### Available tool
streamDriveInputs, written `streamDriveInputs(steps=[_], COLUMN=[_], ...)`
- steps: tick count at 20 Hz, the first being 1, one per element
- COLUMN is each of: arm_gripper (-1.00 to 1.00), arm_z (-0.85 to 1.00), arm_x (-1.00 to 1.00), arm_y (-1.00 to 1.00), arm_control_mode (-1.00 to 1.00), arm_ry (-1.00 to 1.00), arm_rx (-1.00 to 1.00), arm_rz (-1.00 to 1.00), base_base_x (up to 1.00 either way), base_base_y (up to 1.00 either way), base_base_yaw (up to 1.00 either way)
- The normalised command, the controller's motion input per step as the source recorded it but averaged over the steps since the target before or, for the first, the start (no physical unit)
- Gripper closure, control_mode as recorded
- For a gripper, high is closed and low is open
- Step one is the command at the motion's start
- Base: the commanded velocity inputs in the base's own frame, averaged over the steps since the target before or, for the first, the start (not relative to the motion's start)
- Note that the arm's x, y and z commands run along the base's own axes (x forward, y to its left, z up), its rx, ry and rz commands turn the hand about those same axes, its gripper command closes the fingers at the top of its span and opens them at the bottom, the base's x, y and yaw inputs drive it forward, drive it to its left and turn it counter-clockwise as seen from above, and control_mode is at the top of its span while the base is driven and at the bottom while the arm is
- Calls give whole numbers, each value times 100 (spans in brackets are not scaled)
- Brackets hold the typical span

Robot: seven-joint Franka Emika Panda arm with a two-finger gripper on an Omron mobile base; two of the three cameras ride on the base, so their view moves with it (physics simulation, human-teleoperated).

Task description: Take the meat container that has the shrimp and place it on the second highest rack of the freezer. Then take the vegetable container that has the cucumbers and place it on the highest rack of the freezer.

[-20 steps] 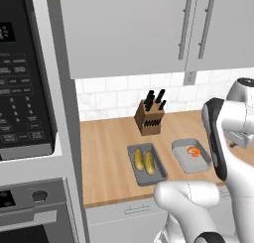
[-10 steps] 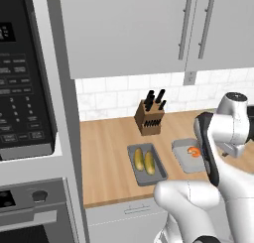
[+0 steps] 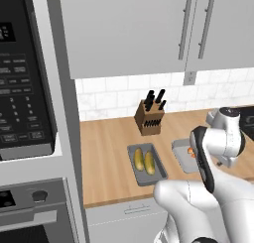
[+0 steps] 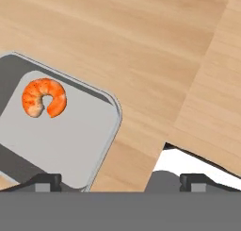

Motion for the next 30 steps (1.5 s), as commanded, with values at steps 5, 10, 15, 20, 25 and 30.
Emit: streamDriveInputs(steps=[5, 10, 15, 20, 25, 30], arm_gripper=[-100, -100, -100, -100, -100, -100], arm_z=[-1, -2, -30, -62, -64, -37], arm_x=[27, 39, 31, 1, 0, 0], arm_y=[-13, -12, -1, 0, 0, 0], arm_control_mode=[-100, -100, -100, -100, -100, -100], arm_ry=[11, 15, 3, 0, 0, 0], arm_rx=[6, 6, 0, 0, 0, 0], arm_rz=[-1, -2, -1, -1, 0, 0], base_base_x=[0, 0, 0, 0, 0, 0], base_base_y=[0, 0, 0, 0, 0, 0], base_base_yaw=[0, 0, 0, 0, 0, 0])
